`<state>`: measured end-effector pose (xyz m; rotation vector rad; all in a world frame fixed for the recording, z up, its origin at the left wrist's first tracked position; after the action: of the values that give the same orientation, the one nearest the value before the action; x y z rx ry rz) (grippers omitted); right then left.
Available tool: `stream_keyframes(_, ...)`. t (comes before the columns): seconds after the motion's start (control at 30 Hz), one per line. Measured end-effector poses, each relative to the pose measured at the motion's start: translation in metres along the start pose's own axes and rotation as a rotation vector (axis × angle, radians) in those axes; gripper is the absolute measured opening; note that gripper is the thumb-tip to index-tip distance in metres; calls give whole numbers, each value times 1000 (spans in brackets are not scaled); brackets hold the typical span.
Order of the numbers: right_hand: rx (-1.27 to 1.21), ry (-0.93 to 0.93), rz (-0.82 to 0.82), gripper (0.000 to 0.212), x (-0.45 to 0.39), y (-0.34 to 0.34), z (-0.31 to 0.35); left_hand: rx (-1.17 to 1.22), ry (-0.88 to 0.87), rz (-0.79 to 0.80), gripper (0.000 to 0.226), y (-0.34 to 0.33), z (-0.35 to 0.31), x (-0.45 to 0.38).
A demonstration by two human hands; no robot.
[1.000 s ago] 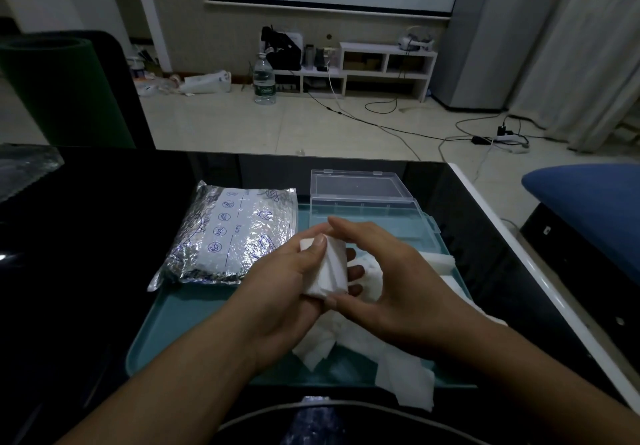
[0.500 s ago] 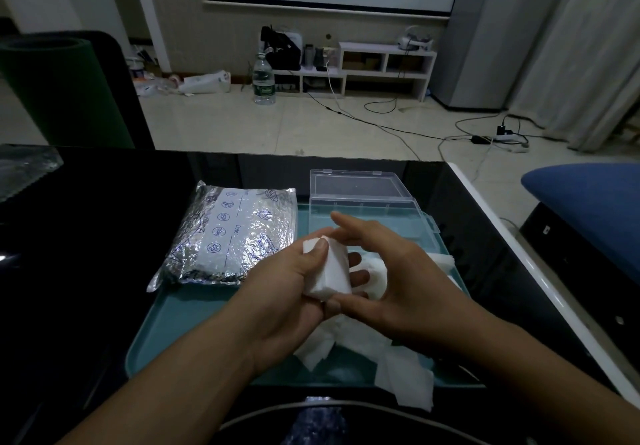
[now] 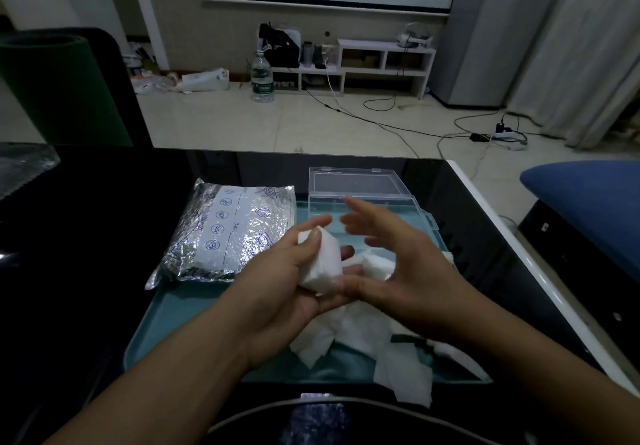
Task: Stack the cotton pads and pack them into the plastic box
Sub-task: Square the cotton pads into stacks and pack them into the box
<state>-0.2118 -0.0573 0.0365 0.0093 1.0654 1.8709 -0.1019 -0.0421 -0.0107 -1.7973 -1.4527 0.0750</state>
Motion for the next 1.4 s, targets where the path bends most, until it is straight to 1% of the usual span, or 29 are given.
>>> stream_keyframes(0.07, -8, -55, -54, 74, 0, 11, -10, 51, -2, -20, 28, 6, -8, 1)
stream_keyframes(0.13, 102, -117, -89, 53, 2, 21, -25, 100, 1, -29, 27, 11, -16, 3)
stream_keyframes(0.2, 237, -181, -68, 37, 5, 24, -39, 128, 3, -28, 27, 14, -21, 5)
stream_keyframes(0.23, 282, -203, -40, 33, 7, 23, -44, 135, 2, -29, 28, 15, -23, 6)
stream_keyframes(0.3, 331, -223, 28, 33, 9, 16, -46, 137, -5, -48, 28, 17, -24, 5)
stream_keyframes(0.4, 434, -191, 136, 46, 7, 1, -39, 129, -26, -84, 26, 23, -23, 3)
stream_keyframes(0.47, 498, -157, 176, 51, 4, -8, -35, 122, -40, -113, 26, 26, -22, 2)
stream_keyframes(0.57, 525, -157, 195, 44, 2, -17, -37, 120, -50, -131, 26, 29, -21, 2)
stream_keyframes(0.63, 498, -172, 176, 30, 2, -19, -40, 113, -52, -138, 26, 30, -22, 2)
stream_keyframes(0.7, 391, -205, 66, 13, 0, -12, -39, 111, -59, -143, 26, 30, -23, 2)
stream_keyframes(0.73, 306, -230, -5, 10, -1, -6, -39, 109, -64, -148, 25, 30, -24, 2)
stream_keyframes(0.8, 146, -275, -112, 9, -3, 7, -41, 96, -75, -155, 25, 31, -24, 2)
stream_keyframes(0.93, -143, -363, -242, 5, 2, 31, -43, 51, -94, -173, 25, 30, -24, 3)
stream_keyframes(1.1, -244, -339, -362, 12, 9, 46, -40, 0, -103, -181, 24, 25, -21, 3)
stream_keyframes(1.17, -267, -320, -373, 12, 8, 45, -37, -21, -104, -182, 24, 23, -19, 3)
stream_keyframes(1.23, -235, -331, -333, 13, 7, 36, -39, -28, -105, -183, 24, 23, -19, 2)
stream_keyframes(1.3, -119, -358, -262, 11, 8, 22, -44, -24, -110, -192, 24, 25, -21, 2)
stream_keyframes(1.33, -7, -348, -219, 10, 7, 17, -46, -13, -112, -195, 24, 26, -22, 2)
stream_keyframes(1.4, 261, -266, -110, 7, 5, 9, -43, 5, -115, -196, 24, 29, -24, 2)
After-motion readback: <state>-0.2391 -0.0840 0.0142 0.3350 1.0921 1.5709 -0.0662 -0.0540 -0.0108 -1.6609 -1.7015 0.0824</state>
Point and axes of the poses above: each hand's wrist, its own x-axis away from the middle knuckle, its own y-axis out of the back of the hand, z = x × y, the point moved 9 cm from there along -x, towards the middle knuckle, and after that the axes turned 14 degrees about y, right-handed, at the moved point
